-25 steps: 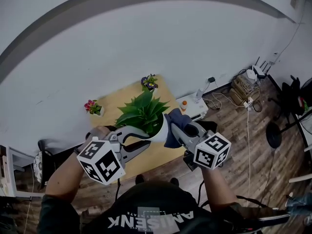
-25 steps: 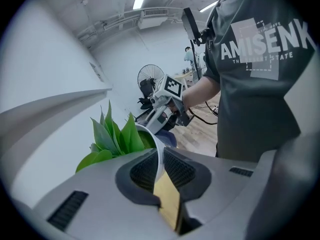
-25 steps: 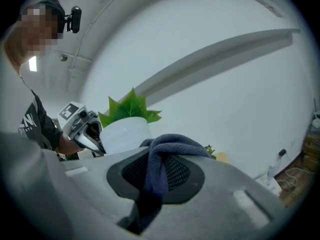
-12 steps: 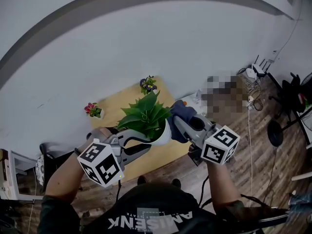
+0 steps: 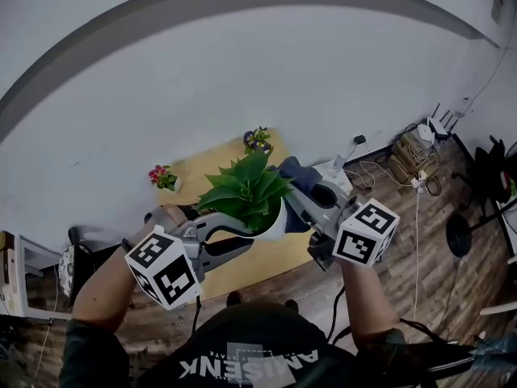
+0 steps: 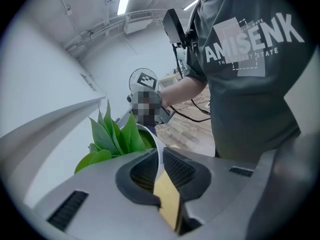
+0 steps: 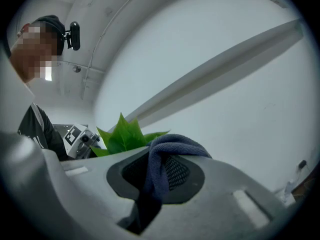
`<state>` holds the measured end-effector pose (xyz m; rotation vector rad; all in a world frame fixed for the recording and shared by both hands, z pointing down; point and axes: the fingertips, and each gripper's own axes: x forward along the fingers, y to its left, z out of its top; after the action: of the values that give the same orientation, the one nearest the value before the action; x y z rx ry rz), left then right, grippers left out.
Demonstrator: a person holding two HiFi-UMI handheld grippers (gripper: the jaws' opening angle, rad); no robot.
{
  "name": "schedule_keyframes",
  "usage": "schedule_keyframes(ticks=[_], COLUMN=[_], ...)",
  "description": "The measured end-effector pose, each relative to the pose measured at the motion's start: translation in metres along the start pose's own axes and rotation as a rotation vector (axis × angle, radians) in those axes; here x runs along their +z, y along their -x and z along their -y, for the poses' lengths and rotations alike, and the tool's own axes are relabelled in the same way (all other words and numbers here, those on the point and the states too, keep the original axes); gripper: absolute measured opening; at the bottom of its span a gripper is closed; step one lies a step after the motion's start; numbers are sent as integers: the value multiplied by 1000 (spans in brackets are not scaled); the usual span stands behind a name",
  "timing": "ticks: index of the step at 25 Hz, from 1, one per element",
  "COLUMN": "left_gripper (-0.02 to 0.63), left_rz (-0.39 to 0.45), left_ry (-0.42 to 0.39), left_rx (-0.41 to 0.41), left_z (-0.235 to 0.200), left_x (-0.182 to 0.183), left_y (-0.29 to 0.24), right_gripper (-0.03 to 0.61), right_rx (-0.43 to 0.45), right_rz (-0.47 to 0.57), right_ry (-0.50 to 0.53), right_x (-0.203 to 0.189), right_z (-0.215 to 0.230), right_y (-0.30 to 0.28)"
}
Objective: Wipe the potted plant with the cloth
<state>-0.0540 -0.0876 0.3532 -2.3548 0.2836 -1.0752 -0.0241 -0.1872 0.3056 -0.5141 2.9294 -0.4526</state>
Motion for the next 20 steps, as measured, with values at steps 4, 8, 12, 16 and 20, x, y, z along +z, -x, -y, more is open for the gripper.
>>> schedule_keyframes(ticks=[4, 8, 12, 16, 20], left_gripper=[32, 34, 34, 34, 33], left_rz=[-8, -11, 0, -8, -8], left_ry=[1, -13, -41, -43, -61], left_rx=[14, 9, -7, -41, -71], left_z=[-5, 0, 4, 8, 10], left_x=[-9, -13, -4, -8, -10], left_y=[9, 8, 2, 2, 4], right_gripper=[44, 44, 45, 45, 44], right_rx=[-21, -28, -46, -62, -44], right_rz=[-35, -68, -111, -159, -119], right_ry=[-45, -104, -145, -165, -137], right_x=[-26, -52, -77, -92, -66], right_z=[8, 16, 28, 31, 34], right_y=[-5, 1, 18, 25, 20])
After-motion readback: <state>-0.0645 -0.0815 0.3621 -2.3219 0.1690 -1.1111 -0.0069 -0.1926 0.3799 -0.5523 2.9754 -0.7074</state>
